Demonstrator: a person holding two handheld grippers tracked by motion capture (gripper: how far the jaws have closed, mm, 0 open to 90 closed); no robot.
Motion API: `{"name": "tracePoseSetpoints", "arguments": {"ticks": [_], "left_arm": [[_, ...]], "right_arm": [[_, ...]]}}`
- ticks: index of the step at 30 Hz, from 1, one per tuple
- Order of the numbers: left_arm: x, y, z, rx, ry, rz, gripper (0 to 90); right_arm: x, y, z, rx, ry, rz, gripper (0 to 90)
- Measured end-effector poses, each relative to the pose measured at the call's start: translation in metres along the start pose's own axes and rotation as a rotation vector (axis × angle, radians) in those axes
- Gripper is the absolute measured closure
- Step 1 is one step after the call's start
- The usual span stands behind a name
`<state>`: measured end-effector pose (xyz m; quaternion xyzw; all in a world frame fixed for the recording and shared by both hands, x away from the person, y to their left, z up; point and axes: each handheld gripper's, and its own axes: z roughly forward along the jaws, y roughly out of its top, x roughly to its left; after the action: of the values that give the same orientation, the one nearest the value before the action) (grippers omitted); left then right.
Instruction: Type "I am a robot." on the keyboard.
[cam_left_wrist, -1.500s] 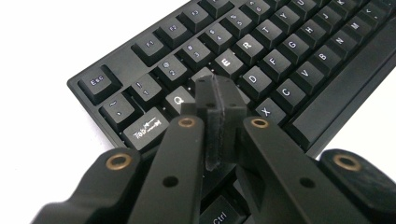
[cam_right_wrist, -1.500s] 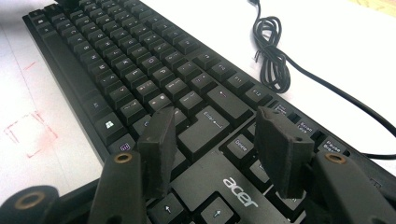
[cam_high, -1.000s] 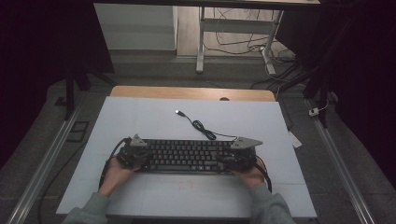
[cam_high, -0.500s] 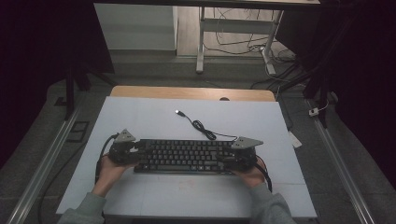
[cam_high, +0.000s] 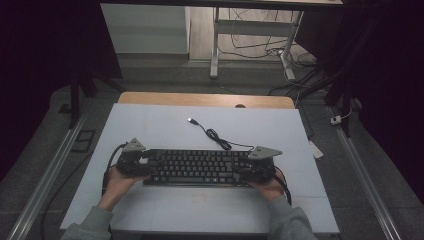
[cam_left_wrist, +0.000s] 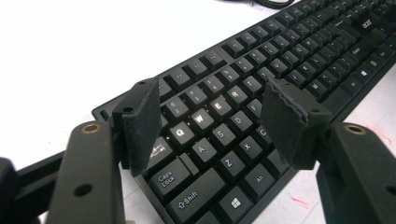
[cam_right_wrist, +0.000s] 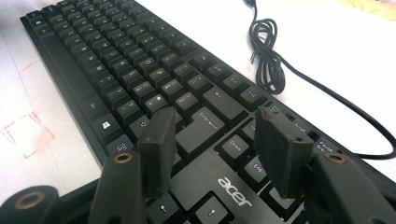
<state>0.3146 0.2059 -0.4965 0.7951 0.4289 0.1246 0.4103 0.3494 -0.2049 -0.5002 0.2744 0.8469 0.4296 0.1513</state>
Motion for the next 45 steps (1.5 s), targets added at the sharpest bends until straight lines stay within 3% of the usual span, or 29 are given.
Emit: {"name": "tracePoseSetpoints", "arguments": {"ticks": [12, 18, 45], "left_arm": [[-0.007, 0.004, -0.002, -0.01, -0.039, 0.014, 36.7], [-0.013, 0.006, -0.001, -0.011, -0.083, 0.013, 36.1], [-0.04, 0.01, 0.011, 0.042, -0.161, 0.097, 37.3]], "right_arm": [[0.001, 0.001, 0.0, 0.004, -0.006, -0.001, 48.8], [0.001, 0.0, 0.0, 0.002, -0.003, -0.002, 48.8], [0.001, 0.0, 0.0, 0.007, -0.004, -0.001, 48.8]]}}
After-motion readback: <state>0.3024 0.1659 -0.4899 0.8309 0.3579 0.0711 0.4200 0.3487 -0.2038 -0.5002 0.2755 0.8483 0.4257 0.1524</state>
